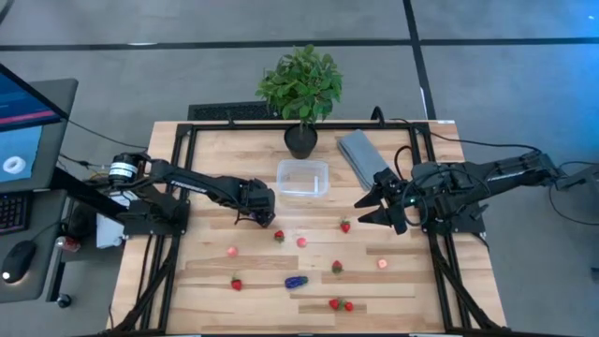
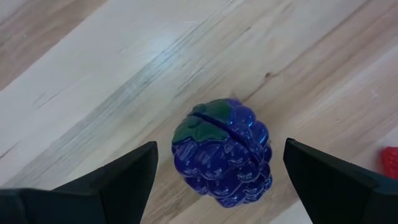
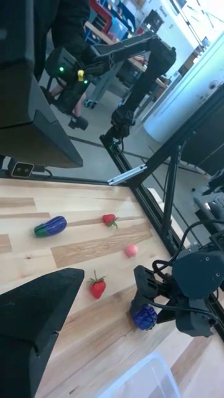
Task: Pick and placing Produce into tupperware
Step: Put the blackberry into the transparent bin
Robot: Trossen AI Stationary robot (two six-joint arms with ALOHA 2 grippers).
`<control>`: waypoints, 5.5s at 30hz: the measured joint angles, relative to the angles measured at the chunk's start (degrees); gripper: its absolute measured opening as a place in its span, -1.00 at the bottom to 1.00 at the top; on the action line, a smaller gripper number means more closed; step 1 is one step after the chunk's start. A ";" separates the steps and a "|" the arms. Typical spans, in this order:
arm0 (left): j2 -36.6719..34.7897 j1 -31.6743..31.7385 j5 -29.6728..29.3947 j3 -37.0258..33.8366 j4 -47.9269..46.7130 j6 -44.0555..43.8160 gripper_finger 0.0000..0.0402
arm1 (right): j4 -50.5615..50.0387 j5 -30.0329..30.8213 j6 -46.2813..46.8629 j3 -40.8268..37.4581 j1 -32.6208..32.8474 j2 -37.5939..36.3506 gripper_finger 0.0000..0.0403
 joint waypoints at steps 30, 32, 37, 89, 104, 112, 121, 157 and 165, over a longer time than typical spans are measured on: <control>2.80 1.60 1.89 -0.04 2.18 3.75 0.67 | 0.88 0.42 -0.44 -0.01 0.01 0.06 0.49; 2.69 1.60 1.89 -0.07 1.27 3.84 0.67 | 1.27 0.42 -0.44 -0.01 0.02 0.04 0.49; 2.82 1.60 2.06 -0.04 1.53 3.86 0.67 | 1.48 0.42 -0.44 -0.01 0.02 0.06 0.49; 2.78 0.13 0.44 12.88 -7.81 10.76 0.30 | 1.42 0.22 1.07 -0.02 0.08 0.07 0.49; 2.75 -0.57 -3.97 28.21 -12.10 21.59 0.30 | 1.42 0.20 1.62 -0.02 0.13 0.07 0.49; 2.73 3.43 -4.79 29.53 -5.02 32.59 0.30 | 1.44 0.20 1.53 -0.02 0.13 0.07 0.49; 3.64 8.39 -2.42 29.31 1.60 41.60 0.30 | 1.44 0.22 1.07 -0.02 0.04 0.07 0.49; 12.50 10.91 0.22 29.07 6.38 53.41 0.30 | 1.46 1.58 0.61 -0.01 0.02 0.12 0.49; 12.48 12.70 3.08 29.07 5.97 53.39 0.30 | 1.44 1.95 0.60 -0.01 0.02 0.13 0.49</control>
